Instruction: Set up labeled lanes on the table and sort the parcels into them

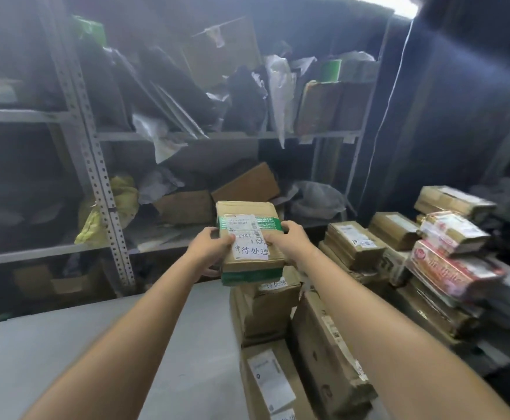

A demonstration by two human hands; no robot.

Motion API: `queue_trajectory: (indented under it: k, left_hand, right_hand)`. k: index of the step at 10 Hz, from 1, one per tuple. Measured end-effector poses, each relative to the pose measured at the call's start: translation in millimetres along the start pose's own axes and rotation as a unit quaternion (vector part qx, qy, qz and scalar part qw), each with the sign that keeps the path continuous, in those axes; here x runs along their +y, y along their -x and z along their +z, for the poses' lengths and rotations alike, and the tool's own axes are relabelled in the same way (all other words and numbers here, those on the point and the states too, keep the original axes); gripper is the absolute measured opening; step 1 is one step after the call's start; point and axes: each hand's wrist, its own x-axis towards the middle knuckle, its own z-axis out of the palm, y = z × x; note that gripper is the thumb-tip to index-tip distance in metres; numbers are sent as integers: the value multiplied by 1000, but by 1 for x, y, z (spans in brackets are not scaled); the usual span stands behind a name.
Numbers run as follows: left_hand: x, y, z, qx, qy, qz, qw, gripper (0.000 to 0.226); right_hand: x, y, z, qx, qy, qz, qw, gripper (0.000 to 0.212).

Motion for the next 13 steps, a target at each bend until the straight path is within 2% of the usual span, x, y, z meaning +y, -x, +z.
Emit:
queue_trajectory:
  k: [1,4,7,9,11,13]
  left_hand:
    - [-2,-11,17,-5,11,-15,1000,56]
    - [-4,-31,62,4,28,-38,999,50]
    - [-13,-59,83,40,37,-83,995,55]
    - [-18,-57,91,46,18,-93,994,56]
    - [-12,-58,93,45,-45,-82,995,59]
    - [0,-51,85,59,-171,-70,981,55]
  right_hand:
    - [8,-11,-13,-3,23,2,1000,59]
    - [38,-54,-35,-10,39,-4,999,59]
    - [61,-97,-33,-71,54,1,996,72]
    - [75,-99,-28,-89,64,20,994,63]
    - [73,-101,-35,-118,48,26,992,55]
    - [66,-106,-44,-144,126,7,981,55]
